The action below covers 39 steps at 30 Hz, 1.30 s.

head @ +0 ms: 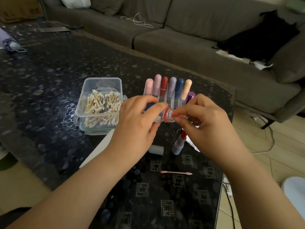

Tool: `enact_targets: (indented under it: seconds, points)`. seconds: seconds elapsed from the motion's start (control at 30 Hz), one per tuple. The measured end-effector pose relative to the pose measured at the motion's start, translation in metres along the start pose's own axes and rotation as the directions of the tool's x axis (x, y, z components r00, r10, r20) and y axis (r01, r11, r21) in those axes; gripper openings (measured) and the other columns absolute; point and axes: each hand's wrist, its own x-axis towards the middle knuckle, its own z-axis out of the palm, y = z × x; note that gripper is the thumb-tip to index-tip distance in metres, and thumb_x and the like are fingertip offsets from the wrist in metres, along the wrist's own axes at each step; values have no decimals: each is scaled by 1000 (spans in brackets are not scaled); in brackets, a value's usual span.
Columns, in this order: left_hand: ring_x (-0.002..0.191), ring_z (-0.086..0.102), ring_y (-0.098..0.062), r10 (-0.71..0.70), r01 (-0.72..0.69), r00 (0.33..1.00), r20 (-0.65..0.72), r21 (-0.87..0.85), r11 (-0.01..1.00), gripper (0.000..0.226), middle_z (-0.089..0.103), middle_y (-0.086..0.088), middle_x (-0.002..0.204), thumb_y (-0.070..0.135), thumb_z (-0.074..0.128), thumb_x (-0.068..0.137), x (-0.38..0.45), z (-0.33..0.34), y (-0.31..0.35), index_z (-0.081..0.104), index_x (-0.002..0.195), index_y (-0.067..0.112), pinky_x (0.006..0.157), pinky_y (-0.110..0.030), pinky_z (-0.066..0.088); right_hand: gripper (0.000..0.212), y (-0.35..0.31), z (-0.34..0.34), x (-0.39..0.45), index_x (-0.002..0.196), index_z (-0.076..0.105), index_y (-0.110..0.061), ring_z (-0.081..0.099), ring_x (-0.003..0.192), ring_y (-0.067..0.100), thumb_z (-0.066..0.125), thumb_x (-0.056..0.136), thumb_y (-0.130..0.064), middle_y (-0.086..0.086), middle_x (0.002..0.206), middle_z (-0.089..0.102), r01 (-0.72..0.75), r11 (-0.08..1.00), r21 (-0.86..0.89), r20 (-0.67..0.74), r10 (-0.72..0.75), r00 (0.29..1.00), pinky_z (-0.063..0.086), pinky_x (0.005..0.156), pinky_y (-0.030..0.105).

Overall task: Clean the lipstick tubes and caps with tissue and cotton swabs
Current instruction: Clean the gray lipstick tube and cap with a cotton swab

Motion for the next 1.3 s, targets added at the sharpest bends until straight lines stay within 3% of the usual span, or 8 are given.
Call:
enact_targets:
  seconds: [0.23,0.37,0.5,0.77,0.9,1.03,1.13,1.3]
  points:
    - [96,56,-24,-135,136,991,15,-63,989,40,63,0,102,14,79,71,3,-5,1,65,109,15,83,-39,44,11,-4,-5,-1,92,73,-22,52,76,-2,71,82,-17,-18,84,51,-78,993,86,-67,84,994,42,71,8]
    - [86,54,-6,-400,411,911,95,-176,894,38,62,11,96,22,77,74,6,-6,4,62,109,20,73,-11,38,11,-2,-11,-3,85,70,-23,56,70,6,71,82,-13,-13,80,60,-164,979,118,-110,177,978,44,64,11]
    - [84,59,-3,-503,541,839,208,-222,811,38,63,13,95,22,77,76,4,2,1,59,109,24,77,-17,47,14,0,-13,-9,78,68,-27,56,69,1,67,83,-14,-14,73,64,-321,934,155,-75,335,939,42,61,6]
    - [109,54,-18,-520,537,842,145,-135,832,56,55,-4,121,18,75,77,-6,17,-3,48,126,15,90,-26,42,17,15,-23,-26,74,67,-25,49,45,-3,63,88,-16,-17,54,60,-571,710,411,1,627,779,36,40,8]
    - [109,42,-25,-212,218,972,-100,51,975,42,43,-14,115,14,63,76,-11,11,19,47,114,5,96,-26,32,18,23,-29,-31,72,66,-22,47,51,4,62,87,-16,-11,54,59,-601,596,532,-14,716,698,40,49,18]
    - [92,46,-10,-204,229,965,165,-146,962,36,49,7,95,-2,59,73,-13,12,36,49,100,18,77,-13,34,19,24,-35,-35,71,66,-21,44,53,8,62,88,-13,-9,54,59,-601,544,585,-13,747,665,37,54,24]
    - [101,41,-3,-261,340,887,382,-157,927,42,42,15,101,12,64,76,-14,16,43,47,111,25,80,-13,31,17,24,-39,-36,73,66,-22,47,54,7,62,88,-15,-8,55,60,-604,541,586,0,745,667,39,55,24]
    - [102,44,-9,-275,329,822,499,-22,944,48,38,17,91,37,71,75,-10,21,47,48,116,24,85,-23,37,17,26,-41,-39,73,66,-22,48,53,6,62,88,-16,-9,56,60,-599,549,583,0,737,676,40,52,19]
